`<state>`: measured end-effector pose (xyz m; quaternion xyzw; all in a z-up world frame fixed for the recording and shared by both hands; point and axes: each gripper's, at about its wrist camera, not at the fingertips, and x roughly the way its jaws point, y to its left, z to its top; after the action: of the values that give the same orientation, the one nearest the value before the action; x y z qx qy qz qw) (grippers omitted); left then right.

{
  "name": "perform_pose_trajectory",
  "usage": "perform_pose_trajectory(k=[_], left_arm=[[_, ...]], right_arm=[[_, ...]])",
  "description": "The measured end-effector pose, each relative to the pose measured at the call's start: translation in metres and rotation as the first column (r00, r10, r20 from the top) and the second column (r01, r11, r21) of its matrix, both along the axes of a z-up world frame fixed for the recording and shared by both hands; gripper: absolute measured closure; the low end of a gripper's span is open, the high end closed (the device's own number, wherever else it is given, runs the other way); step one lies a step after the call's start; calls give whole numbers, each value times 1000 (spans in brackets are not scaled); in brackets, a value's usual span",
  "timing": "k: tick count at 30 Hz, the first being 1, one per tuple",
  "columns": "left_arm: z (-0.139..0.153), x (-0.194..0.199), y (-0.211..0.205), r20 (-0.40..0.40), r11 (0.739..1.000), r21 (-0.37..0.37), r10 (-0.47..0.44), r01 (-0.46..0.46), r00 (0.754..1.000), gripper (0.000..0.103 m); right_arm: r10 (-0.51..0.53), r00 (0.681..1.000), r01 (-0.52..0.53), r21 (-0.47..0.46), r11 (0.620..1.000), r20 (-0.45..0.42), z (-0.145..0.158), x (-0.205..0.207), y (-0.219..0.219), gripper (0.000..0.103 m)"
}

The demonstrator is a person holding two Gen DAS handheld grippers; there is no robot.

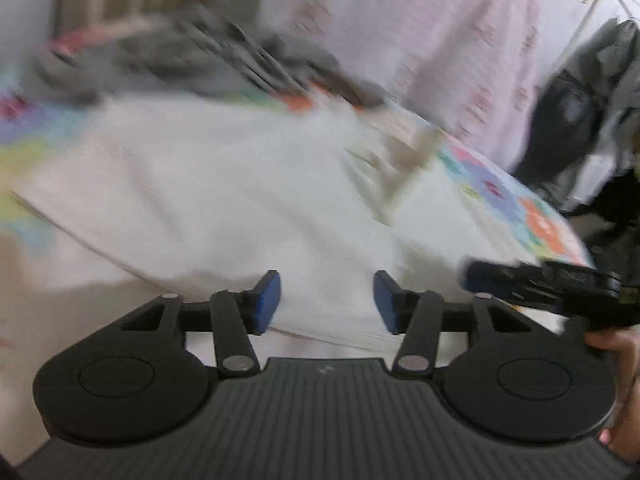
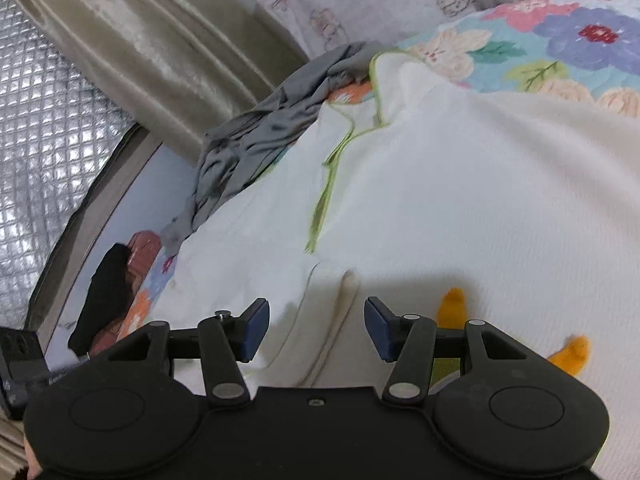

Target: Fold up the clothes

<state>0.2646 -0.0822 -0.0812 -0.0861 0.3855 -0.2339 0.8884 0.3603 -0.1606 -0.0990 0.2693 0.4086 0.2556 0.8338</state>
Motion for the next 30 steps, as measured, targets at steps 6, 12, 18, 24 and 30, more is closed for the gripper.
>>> perform_pose_trajectory(k=[6, 12, 18, 24, 30], left_arm=[[-2, 13, 60, 2, 986, 64, 155, -155, 988, 48], [-28, 29, 73, -37, 961, 132, 249, -242, 968, 48], [-31, 34, 73, -14, 951, 130, 284, -280, 959, 45], [-42, 45, 68, -15, 943, 192, 279, -271, 960, 43], [-47, 66, 65, 1, 909, 294, 309, -295, 951, 42]], right_arm=[[-9, 998, 11, 34, 999, -64, -18, 5, 3, 44], [64, 991, -36, -229, 973, 115, -3, 10, 53, 96], [7, 904, 179, -395, 901, 428, 71, -23, 53, 96], [73, 940, 128, -542, 831, 334, 65, 1, 50, 96], [-47, 942, 199, -442, 875, 332, 80, 7, 13, 96]])
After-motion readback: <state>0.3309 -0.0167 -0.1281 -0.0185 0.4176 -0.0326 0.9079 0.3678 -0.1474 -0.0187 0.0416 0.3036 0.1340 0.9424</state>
